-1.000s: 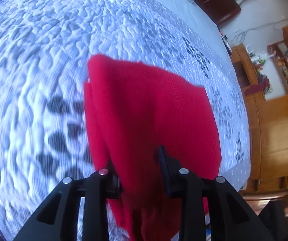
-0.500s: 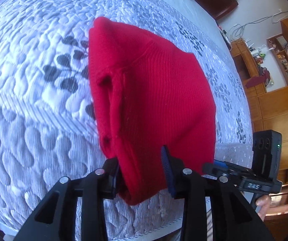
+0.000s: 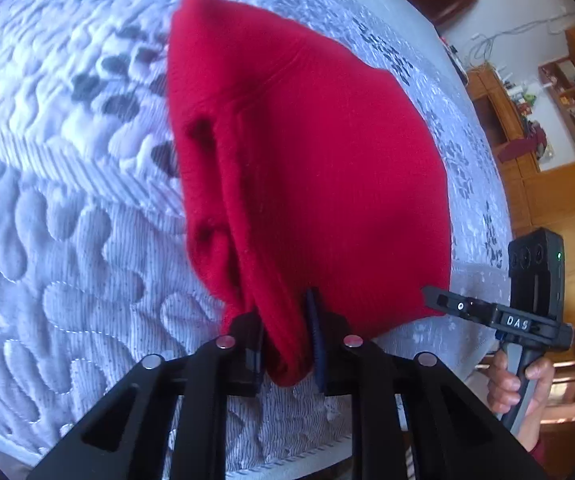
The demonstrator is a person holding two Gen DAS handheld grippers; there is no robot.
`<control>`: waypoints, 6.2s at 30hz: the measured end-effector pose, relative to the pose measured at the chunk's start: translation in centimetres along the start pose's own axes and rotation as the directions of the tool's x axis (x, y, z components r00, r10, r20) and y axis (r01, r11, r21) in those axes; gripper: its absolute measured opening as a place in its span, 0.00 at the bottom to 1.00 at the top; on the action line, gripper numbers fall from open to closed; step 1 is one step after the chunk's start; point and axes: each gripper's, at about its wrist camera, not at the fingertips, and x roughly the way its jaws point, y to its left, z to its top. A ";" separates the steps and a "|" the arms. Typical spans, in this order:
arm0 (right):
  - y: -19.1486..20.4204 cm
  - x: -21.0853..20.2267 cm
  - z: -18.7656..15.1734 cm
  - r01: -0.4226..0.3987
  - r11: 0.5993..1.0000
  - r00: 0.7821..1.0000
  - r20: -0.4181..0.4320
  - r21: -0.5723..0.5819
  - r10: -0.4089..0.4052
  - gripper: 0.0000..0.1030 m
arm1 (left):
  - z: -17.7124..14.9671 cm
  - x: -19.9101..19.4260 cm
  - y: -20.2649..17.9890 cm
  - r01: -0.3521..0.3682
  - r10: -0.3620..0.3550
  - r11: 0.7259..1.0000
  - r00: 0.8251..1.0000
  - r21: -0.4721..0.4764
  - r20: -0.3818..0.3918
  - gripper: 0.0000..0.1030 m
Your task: Fold small clothes
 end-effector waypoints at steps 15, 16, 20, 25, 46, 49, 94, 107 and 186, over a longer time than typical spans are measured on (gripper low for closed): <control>5.0 -2.6 -2.3 0.289 0.930 0.956 0.114 -0.230 -0.269 0.59 | -1.2 -1.8 -3.2 -0.176 0.172 0.981 0.983 0.077 0.061 0.32; 4.9 -2.2 -1.7 0.280 0.936 0.959 0.105 -0.215 -0.263 0.59 | -1.3 -1.7 -3.5 -0.188 0.182 0.978 0.981 0.094 0.068 0.36; 4.4 -0.5 -0.5 0.267 0.945 0.963 0.080 -0.188 -0.256 0.32 | -1.6 -1.1 -4.5 -0.234 0.224 0.963 0.971 0.131 0.087 0.38; 4.7 -0.9 -0.4 0.223 0.950 0.975 0.062 -0.219 -0.215 0.16 | -2.0 -1.4 -5.3 -0.264 0.247 0.949 0.963 0.173 0.111 0.35; 3.4 -0.4 -0.3 0.201 0.962 0.980 0.027 -0.184 -0.199 0.14 | -2.3 -1.1 -5.4 -0.274 0.249 0.939 0.958 0.207 0.141 0.35; 3.0 1.1 -0.2 0.223 0.957 0.975 0.023 -0.187 -0.222 0.15 | -2.3 -0.7 -5.2 -0.274 0.249 0.938 0.959 0.211 0.139 0.35; 4.6 1.5 20.9 0.232 0.961 0.972 0.076 -0.153 -0.223 0.38 | 10.6 -4.2 0.4 -0.305 0.293 0.952 0.929 0.018 0.226 0.62; 4.4 -0.9 13.1 0.185 0.958 0.983 0.044 -0.221 -0.180 0.60 | 10.2 -3.5 3.4 -0.192 0.201 0.979 0.969 -0.073 0.146 0.71; -20.5 -13.8 14.7 0.012 1.000 0.988 0.152 0.005 -0.013 0.45 | 11.5 18.8 -23.6 -0.104 0.095 0.978 0.994 0.183 0.057 0.36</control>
